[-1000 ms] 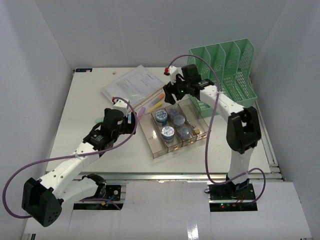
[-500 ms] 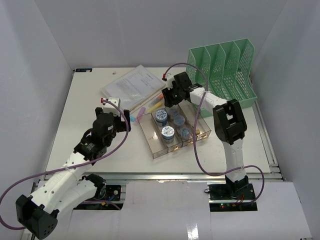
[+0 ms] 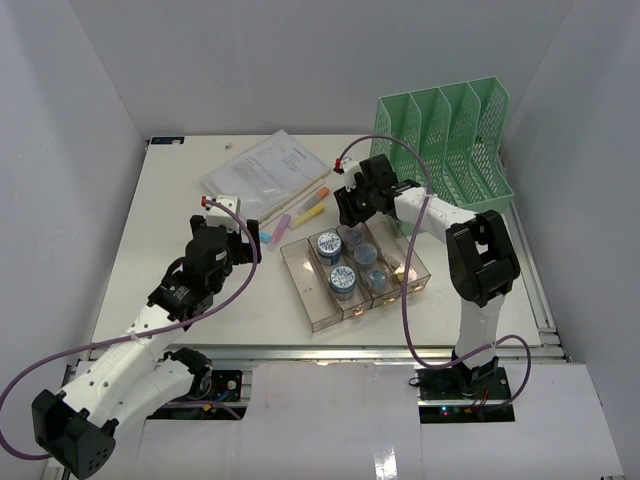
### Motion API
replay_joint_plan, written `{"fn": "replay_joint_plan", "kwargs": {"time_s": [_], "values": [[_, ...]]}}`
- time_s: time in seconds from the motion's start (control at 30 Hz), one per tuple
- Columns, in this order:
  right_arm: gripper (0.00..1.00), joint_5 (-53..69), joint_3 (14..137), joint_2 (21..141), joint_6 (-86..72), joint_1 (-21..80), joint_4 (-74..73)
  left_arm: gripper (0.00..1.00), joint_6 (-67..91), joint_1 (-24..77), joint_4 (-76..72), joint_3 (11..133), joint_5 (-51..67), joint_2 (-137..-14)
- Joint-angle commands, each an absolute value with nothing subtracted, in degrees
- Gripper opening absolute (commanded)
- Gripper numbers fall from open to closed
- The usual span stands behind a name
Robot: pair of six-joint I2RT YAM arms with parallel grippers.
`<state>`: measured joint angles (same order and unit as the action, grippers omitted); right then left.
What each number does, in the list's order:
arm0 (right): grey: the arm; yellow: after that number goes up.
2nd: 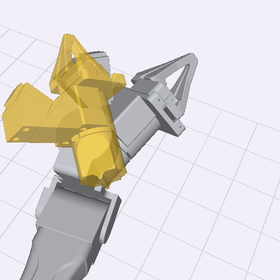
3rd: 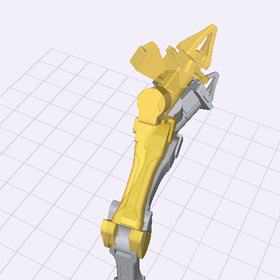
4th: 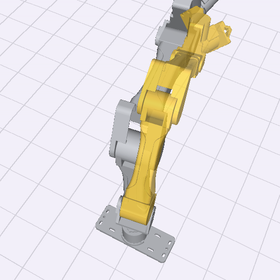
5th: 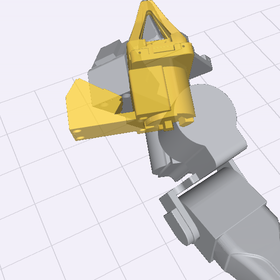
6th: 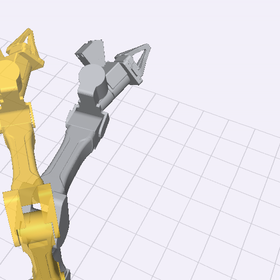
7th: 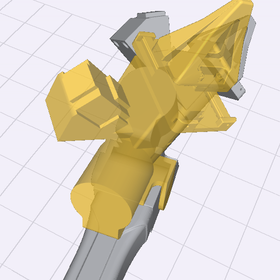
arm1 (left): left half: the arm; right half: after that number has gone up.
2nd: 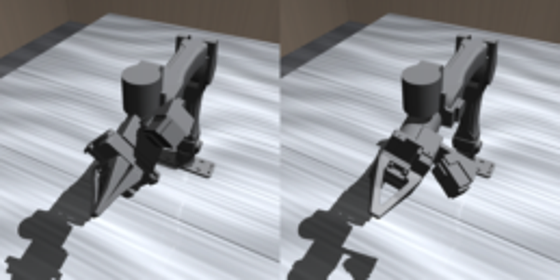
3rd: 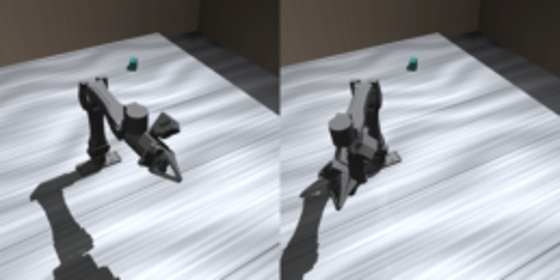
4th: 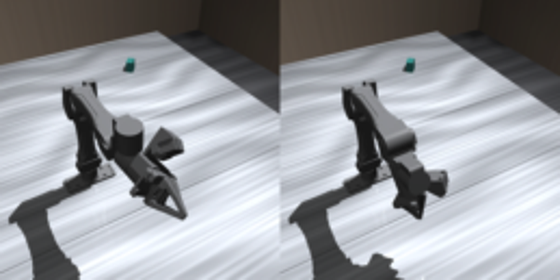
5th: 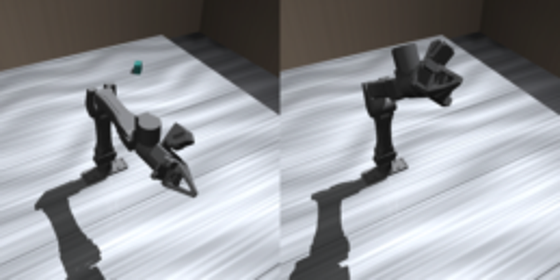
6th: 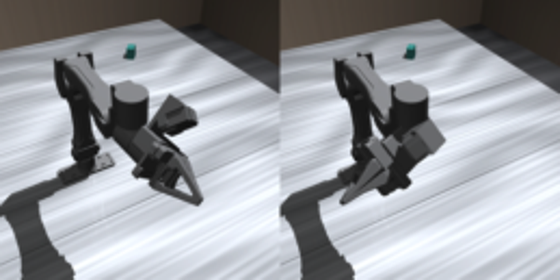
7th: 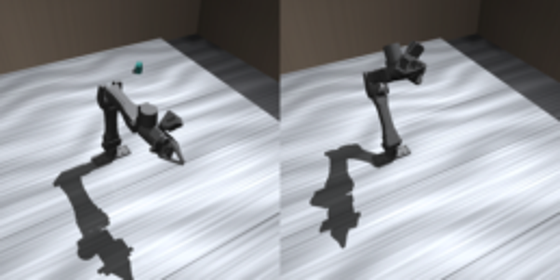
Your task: Organize the desk
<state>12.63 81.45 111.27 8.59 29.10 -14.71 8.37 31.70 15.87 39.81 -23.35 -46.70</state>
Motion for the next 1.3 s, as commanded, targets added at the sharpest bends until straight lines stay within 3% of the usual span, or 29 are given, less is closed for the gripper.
{"fn": "replay_joint_plan", "kwargs": {"time_s": [0.0,0.13,0.27,0.4,0.57,0.67,0.77,0.93,1.07,1.27], "values": [[0.53,14.57,80.14,109.16,11.64,29.61,-17.93,0.98,8.01,31.46,15.47,39.38,-22.62,-45.54],[0.62,16.01,85.25,111.12,13.41,29.53,-18.85,0.98,7.71,31.46,15.46,39.38,-22.03,-45.20],[0.83,25.38,98.11,117.11,24.01,29.63,-27.04,0.98,7.37,31.46,15.37,39.28,-21.18,-45.61],[0.89,34.08,107.66,122.16,40.29,30.23,-34.18,0.98,6.94,31.46,15.12,39.20,-20.66,-45.88],[0.88,31.11,109.35,123.50,56.58,31.64,-33.24,0.98,6.59,31.46,15.03,39.11,-20.39,-46.05],[0.86,28.60,111.27,125.81,57.56,31.97,-31.83,0.98,6.50,31.53,14.94,39.11,-20.46,-46.14],[0.84,26.34,114.41,128.65,47.56,31.90,-25.64,0.98,6.42,31.46,15.03,39.11,-20.39,-46.23],[0.70,17.88,114.86,130.78,12.93,32.27,-15.54,0.98,6.42,31.46,14.94,39.11,-20.39,-46.23],[0.71,7.76,113.56,130.73,-7.88,33.07,-12.27,0.98,6.35,31.46,14.94,39.11,-20.30,-46.30],[0.77,-2.57,114.22,132.07,-21.44,33.09,-12.24,0.98,6.34,31.38,14.81,39.11,-20.47,-46.61]]}}
